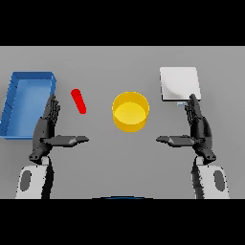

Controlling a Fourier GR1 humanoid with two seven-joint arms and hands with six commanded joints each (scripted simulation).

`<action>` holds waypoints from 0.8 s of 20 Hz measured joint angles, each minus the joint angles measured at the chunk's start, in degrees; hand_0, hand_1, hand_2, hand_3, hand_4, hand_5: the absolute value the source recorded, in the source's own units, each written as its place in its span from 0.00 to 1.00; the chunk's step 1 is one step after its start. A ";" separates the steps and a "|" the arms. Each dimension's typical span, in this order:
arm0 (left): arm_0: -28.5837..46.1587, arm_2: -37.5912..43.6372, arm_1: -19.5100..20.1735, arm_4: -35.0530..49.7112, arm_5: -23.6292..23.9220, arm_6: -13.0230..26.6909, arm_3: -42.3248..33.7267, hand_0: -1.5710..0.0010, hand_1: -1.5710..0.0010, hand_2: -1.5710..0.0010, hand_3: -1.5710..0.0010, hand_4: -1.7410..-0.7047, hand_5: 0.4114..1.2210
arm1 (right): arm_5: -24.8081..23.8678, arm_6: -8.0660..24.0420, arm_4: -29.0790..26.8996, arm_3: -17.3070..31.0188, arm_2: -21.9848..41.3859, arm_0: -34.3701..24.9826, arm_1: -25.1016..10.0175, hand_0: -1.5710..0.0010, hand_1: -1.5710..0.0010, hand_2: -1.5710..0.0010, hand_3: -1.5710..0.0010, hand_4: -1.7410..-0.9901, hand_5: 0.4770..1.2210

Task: Pick up the red beaker and tilt it to pour out 1 green nut into yellow bowl. Pick up the yellow bowl and place it on the metallic measuring scale.

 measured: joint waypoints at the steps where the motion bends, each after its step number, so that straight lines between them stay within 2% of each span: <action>1: -0.06 0.17 0.17 0.14 0.00 0.03 0.05 1.00 1.00 1.00 1.00 0.62 0.26 | -0.05 -0.08 0.00 -0.07 0.04 0.09 0.04 1.00 1.00 1.00 1.00 0.82 0.25; 6: -0.83 1.64 1.66 1.56 -0.92 0.30 0.86 1.00 1.00 1.00 1.00 0.62 0.26 | 0.02 -0.37 0.25 -0.70 0.63 1.06 0.41 1.00 1.00 1.00 1.00 0.82 0.25; 7: 2.13 -0.47 2.62 -1.55 -1.13 -2.83 -1.30 1.00 1.00 1.00 1.00 0.62 0.26 | -1.26 -5.88 6.40 -2.35 3.55 2.65 -1.08 1.00 1.00 1.00 1.00 0.82 0.25; 8: 4.33 -1.74 3.19 -3.53 -0.91 -3.91 -3.21 1.00 1.00 1.00 1.00 0.62 0.26 | -2.35 -8.43 10.66 -4.10 5.76 4.30 -1.76 1.00 1.00 1.00 1.00 0.82 0.25; 10: 5.57 -3.24 3.78 -5.50 -0.48 -2.56 -6.23 1.00 1.00 1.00 1.00 0.62 0.25 | -3.62 -8.75 15.13 -5.71 8.09 5.97 -2.08 1.00 1.00 1.00 1.00 0.82 0.26; 13: 5.46 -4.25 3.48 -7.32 0.33 0.01 -6.28 1.00 1.00 1.00 1.00 0.62 0.25 | -3.86 -6.94 16.51 -7.41 8.50 7.15 -2.81 1.00 1.00 1.00 1.00 0.83 0.25; 16: 3.06 -4.41 3.73 -8.52 0.59 1.10 -4.02 1.00 1.00 1.00 1.00 0.62 0.25 | -3.30 -6.54 15.21 -8.32 8.32 7.49 -2.44 1.00 1.00 1.00 1.00 0.82 0.23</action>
